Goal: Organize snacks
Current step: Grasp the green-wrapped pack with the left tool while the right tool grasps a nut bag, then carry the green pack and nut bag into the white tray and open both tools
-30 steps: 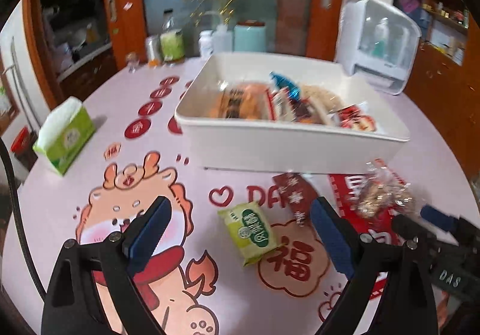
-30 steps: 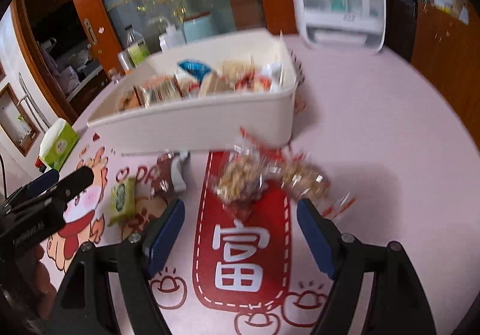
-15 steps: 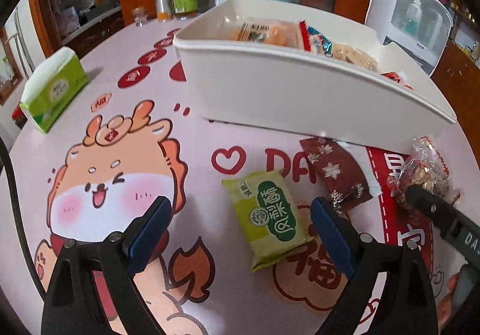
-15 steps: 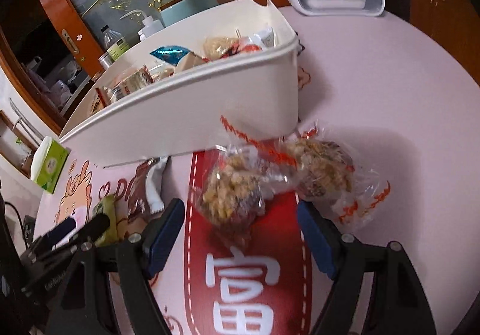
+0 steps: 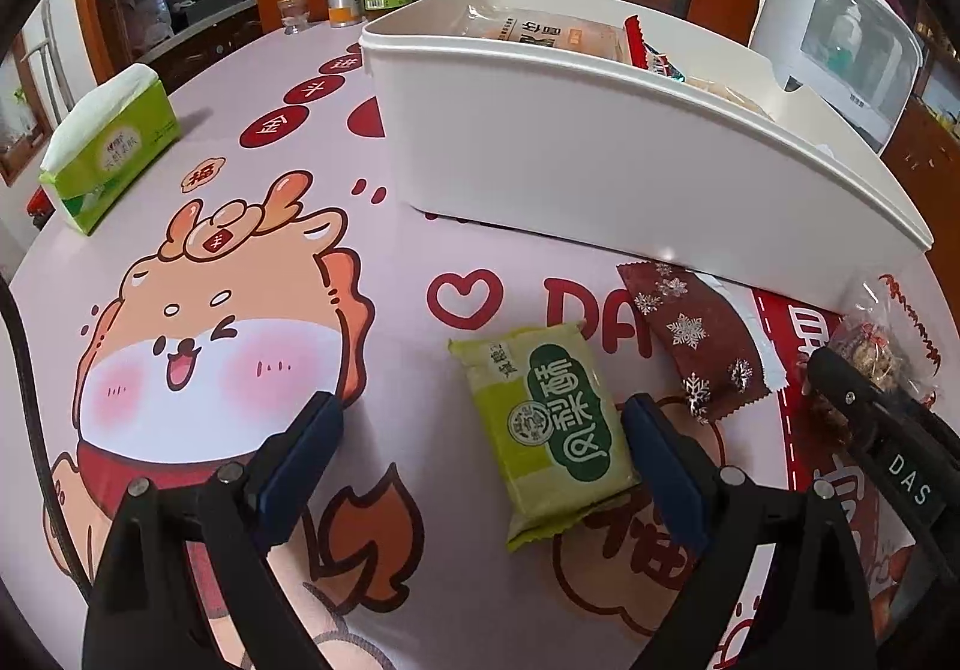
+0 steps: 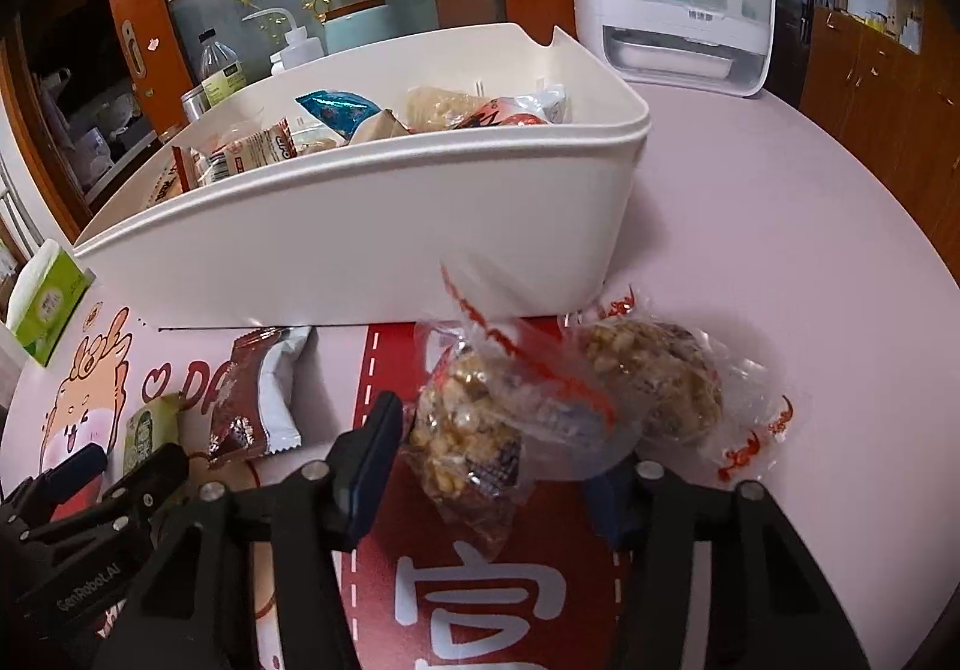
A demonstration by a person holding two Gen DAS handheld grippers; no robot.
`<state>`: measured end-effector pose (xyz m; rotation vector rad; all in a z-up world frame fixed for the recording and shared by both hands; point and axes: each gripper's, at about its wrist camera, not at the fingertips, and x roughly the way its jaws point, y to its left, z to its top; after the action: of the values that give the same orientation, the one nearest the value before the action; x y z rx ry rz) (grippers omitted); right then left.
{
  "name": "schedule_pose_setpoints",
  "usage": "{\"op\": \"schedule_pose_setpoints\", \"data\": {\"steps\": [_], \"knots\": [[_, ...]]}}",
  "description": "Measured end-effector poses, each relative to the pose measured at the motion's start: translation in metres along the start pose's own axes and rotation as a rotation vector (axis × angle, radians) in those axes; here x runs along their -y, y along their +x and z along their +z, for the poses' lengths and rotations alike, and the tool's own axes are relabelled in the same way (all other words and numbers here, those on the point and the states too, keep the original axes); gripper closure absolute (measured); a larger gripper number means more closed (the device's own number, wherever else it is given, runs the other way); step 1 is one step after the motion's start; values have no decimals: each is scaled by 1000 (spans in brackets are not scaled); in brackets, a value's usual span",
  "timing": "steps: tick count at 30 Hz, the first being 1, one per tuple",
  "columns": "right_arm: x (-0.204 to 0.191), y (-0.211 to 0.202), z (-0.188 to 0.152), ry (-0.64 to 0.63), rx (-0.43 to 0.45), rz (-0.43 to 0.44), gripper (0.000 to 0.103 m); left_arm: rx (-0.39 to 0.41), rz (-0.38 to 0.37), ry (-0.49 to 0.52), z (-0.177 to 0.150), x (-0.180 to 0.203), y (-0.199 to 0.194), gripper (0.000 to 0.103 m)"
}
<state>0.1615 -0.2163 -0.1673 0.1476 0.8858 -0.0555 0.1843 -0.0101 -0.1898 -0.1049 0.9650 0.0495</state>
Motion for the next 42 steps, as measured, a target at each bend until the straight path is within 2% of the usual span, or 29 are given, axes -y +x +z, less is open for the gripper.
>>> {"op": "schedule_pose_setpoints", "data": {"steps": [2,4,5,6,8,15,21,25,31,33,36,42], "knots": [[2,0,0,8,4,9,50,9,8,-14,-2,-2,-3,14],[4,-1,0,12,5,17,52,26,16,-33,-4,-4,-6,24],[4,-1,0,12,6,23,58,40,14,-40,-5,-6,-8,38],[3,-1,0,12,6,29,59,50,12,-41,-6,-6,-10,55],[5,-1,-1,18,7,38,59,65,14,-38,-8,-5,-11,67],[9,-2,-1,47,14,75,59,69,-22,-61,-6,-10,-12,67],[4,-7,-2,26,33,50,60,38,7,-27,-5,-6,-14,67],[-4,-20,-2,10,42,73,60,31,5,3,3,-2,-24,67],[-14,-54,12,-9,90,84,60,87,-27,27,30,1,-60,67],[-17,-70,21,-24,120,91,63,101,-35,45,39,3,-72,67],[-24,-96,42,-46,163,115,63,149,-30,82,59,8,-93,67],[-37,-136,85,-97,252,108,65,228,-42,135,107,23,-134,67]]}}
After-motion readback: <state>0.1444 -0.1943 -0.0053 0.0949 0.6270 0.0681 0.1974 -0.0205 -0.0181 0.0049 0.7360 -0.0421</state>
